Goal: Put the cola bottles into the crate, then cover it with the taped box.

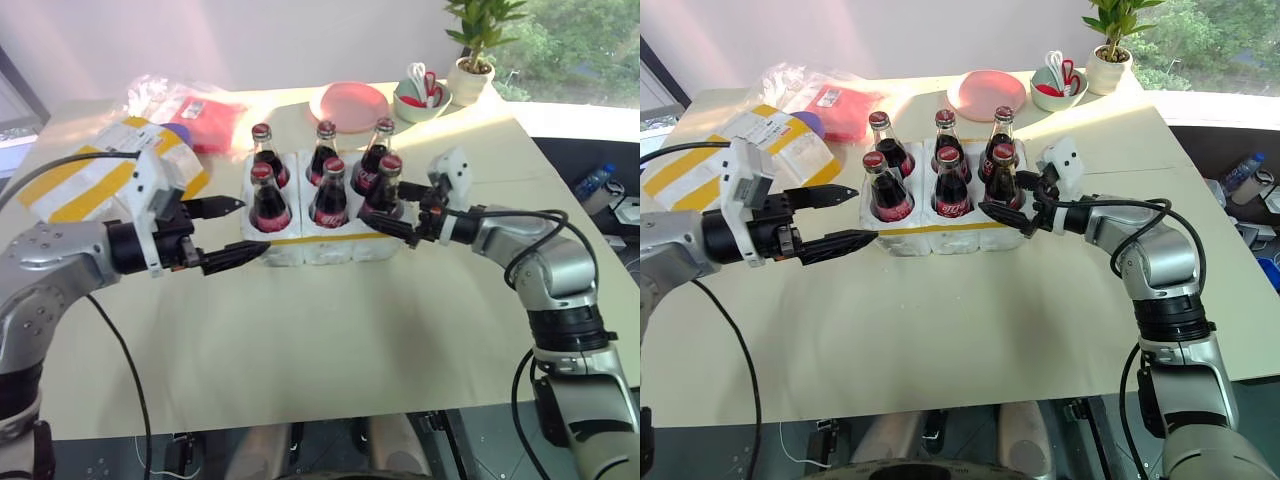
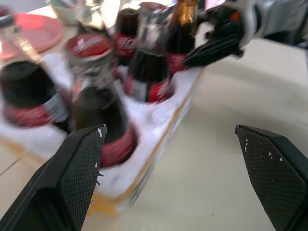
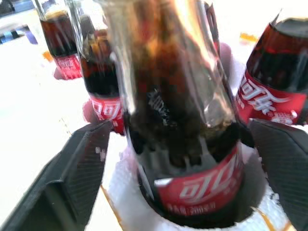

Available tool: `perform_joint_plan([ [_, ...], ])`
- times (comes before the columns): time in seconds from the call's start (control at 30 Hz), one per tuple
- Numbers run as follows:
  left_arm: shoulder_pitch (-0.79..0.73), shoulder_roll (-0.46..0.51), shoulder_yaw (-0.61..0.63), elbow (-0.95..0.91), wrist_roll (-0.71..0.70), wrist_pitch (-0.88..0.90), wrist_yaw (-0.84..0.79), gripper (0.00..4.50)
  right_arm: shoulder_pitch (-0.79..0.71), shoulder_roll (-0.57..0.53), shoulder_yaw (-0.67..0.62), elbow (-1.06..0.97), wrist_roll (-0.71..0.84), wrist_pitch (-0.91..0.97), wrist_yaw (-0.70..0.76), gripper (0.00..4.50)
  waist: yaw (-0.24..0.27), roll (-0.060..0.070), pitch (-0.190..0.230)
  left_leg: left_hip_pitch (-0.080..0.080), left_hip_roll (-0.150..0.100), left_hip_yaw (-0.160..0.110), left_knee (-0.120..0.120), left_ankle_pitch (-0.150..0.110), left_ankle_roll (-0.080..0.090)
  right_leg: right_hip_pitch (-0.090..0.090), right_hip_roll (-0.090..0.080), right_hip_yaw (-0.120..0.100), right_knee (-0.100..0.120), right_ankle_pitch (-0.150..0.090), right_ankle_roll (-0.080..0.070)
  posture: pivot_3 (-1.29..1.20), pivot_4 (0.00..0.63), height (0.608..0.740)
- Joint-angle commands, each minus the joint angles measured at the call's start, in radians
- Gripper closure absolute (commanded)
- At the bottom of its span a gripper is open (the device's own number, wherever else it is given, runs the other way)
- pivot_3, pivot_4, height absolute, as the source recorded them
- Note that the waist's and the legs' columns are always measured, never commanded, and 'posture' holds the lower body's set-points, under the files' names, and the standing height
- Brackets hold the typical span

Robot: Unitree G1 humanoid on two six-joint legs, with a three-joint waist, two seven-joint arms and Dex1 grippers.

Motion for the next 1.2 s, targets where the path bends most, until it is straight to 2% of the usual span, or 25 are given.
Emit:
perform_joint_plan([
  [0.03, 0.092, 0.047, 0.136, -0.017, 0.096, -0.057, 0.017, 0.00, -0.025, -0.087, -0.078, -0.074, 0.044, 0.036, 0.058, 0.07, 0.002, 0.000, 0.000, 0.000, 0.000, 0.000, 0.000, 0.000, 0.000, 0.000, 0.000, 0.000, 0.000, 0.000, 0.000, 0.00, 0.150, 0.740],
  [0.2, 0.324, 0.106, 0.316, -0.009, 0.362, -0.171, 0.055, 0.00, -0.043, -0.260, -0.257, -0.150, 0.232, 0.130, 0.214, 0.07, 0.004, 0.001, 0.001, -0.001, 0.000, 0.000, -0.001, -0.001, 0.001, 0.000, -0.001, 0.000, -0.002, 0.000, 0.000, 0.00, 0.150, 0.740],
  [0.33, 0.530, 0.106, 0.465, 0.029, 0.610, -0.303, 0.072, 0.00, -0.013, -0.395, -0.371, -0.103, 0.289, 0.155, 0.319, 0.07, 0.003, 0.000, 0.000, 0.000, 0.001, 0.001, -0.004, -0.001, 0.001, 0.000, -0.003, 0.000, -0.004, -0.001, -0.002, 0.00, 0.150, 0.740],
  [0.43, 0.669, 0.102, 0.482, 0.096, 0.802, -0.426, 0.109, 0.00, 0.042, -0.459, -0.397, -0.063, 0.266, 0.130, 0.375, 0.07, 0.004, -0.001, -0.001, 0.002, 0.001, 0.003, -0.008, -0.001, 0.001, 0.000, -0.005, 0.000, -0.006, -0.002, -0.004, 0.00, 0.150, 0.740],
  [0.5, 0.704, 0.128, 0.411, 0.192, 0.948, -0.509, 0.194, 0.00, 0.066, -0.469, -0.400, -0.054, 0.241, 0.095, 0.377, 0.07, 0.003, -0.001, -0.001, 0.002, 0.001, 0.003, -0.008, -0.001, 0.001, 0.001, -0.005, 0.000, -0.006, -0.002, -0.004, 0.00, 0.150, 0.740],
  [0.6, 0.646, 0.155, 0.304, 0.314, 1.055, -0.598, 0.280, 0.00, 0.074, -0.469, -0.406, -0.071, 0.253, 0.088, 0.380, 0.07, 0.009, 0.000, -0.001, 0.002, 0.001, 0.004, -0.008, -0.001, 0.001, 0.001, -0.006, 0.000, -0.006, -0.002, -0.004, 0.00, 0.150, 0.740],
  [0.7, 0.462, 0.154, 0.096, 0.476, 1.180, -0.661, 0.397, 0.00, 0.086, -0.480, -0.435, -0.109, 0.288, 0.099, 0.395, 0.07, 0.027, 0.001, -0.001, 0.003, 0.001, 0.004, -0.008, -0.002, -0.001, 0.001, -0.005, 0.000, -0.006, -0.002, -0.003, 0.00, 0.150, 0.740],
  [0.83, 0.298, 0.105, -0.064, 0.618, 1.275, -0.684, 0.488, 0.00, 0.068, -0.500, -0.486, -0.131, 0.332, 0.142, 0.361, 0.07, 0.025, 0.000, -0.001, 0.001, 0.001, 0.004, -0.008, -0.002, -0.001, -0.001, -0.005, 0.000, -0.006, 0.000, 0.000, 0.00, 0.150, 0.740],
  [1.2, 0.042, 0.052, -0.247, 0.974, 1.356, -0.786, 0.631, 0.00, 0.130, -0.559, -0.612, -0.189, 0.379, 0.207, 0.328, 0.07, 0.025, -0.001, -0.003, 0.000, 0.002, 0.004, -0.010, 0.000, 0.000, -0.004, -0.005, 0.000, -0.002, 0.001, 0.000, 0.00, 0.150, 0.740],
])
